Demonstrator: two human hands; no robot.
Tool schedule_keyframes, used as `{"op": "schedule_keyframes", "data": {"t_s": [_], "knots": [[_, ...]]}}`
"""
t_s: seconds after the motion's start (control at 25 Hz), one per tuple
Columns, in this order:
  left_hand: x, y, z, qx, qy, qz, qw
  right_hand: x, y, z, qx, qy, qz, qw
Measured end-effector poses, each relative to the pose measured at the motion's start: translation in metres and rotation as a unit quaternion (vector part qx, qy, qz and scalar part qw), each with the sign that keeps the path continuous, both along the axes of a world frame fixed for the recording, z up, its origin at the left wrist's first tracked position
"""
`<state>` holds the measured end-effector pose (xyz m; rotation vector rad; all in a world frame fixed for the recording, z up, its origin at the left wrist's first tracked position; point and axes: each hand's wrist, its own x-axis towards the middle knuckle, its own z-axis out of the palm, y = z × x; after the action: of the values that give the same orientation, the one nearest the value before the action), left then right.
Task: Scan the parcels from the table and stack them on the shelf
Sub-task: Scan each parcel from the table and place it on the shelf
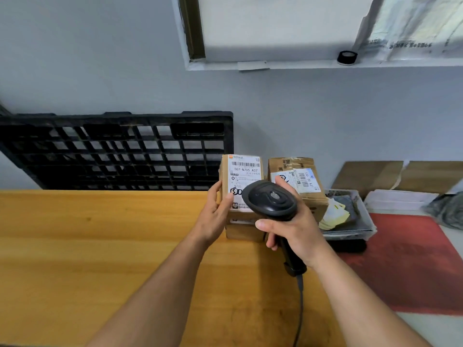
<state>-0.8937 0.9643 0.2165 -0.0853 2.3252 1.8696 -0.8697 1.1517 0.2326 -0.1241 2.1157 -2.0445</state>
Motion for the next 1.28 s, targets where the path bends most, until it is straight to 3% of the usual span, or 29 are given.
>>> {"op": "schedule_keyframes", "data": {"t_s": [0.56, 0.92, 1.28], "knots": [[0.105, -0.156, 0.04, 0.017, 0.039, 0.12, 0.992, 0.103, -0.113, 0.081, -0.089, 0.091, 0.103, 0.986], [0.146, -0.239, 0.038, 0.002, 0.066, 0.149, 0.987, 0.145, -0.189, 0.101, -0.072, 0.111, 0.146, 0.98], [0.166, -0.257, 0.035, 0.002, 0.087, 0.18, 0.98, 0.155, -0.205, 0.097, -0.031, 0.103, 0.153, 0.982]]}}
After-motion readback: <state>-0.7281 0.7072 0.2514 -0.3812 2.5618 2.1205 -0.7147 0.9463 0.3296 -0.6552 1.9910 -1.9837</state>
